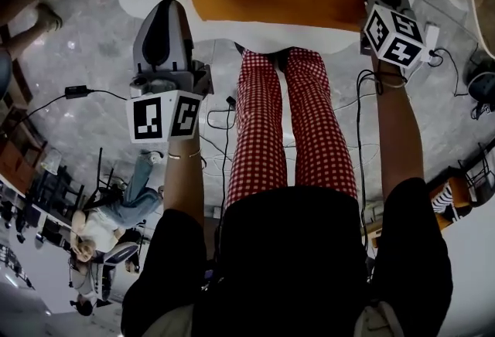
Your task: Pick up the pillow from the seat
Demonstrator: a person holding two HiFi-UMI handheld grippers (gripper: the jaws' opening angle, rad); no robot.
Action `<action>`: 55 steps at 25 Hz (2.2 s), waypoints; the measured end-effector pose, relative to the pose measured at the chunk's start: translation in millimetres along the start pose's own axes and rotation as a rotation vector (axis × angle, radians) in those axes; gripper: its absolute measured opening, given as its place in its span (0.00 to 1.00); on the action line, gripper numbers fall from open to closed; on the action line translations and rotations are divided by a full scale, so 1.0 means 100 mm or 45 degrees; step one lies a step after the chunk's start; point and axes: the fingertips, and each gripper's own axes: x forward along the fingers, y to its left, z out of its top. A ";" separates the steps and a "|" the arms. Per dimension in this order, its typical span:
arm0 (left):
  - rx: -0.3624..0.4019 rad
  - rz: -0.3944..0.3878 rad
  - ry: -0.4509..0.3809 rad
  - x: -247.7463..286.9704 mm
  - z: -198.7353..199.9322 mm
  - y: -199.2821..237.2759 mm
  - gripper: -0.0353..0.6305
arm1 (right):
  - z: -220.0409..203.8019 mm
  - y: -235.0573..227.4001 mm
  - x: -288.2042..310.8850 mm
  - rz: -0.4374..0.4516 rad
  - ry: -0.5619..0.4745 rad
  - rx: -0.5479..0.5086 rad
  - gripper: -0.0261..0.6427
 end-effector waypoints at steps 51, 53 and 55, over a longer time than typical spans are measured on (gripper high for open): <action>-0.213 -0.022 0.457 0.94 -1.96 1.43 0.46 | -0.03 0.01 -0.01 -0.091 0.052 -0.024 0.18; -0.258 -0.032 0.458 0.93 -2.02 1.47 0.46 | -0.05 0.02 0.00 -0.102 0.055 -0.017 0.18; -0.298 -0.041 0.458 0.94 -2.07 1.51 0.47 | -0.06 0.03 0.01 -0.112 0.057 -0.015 0.18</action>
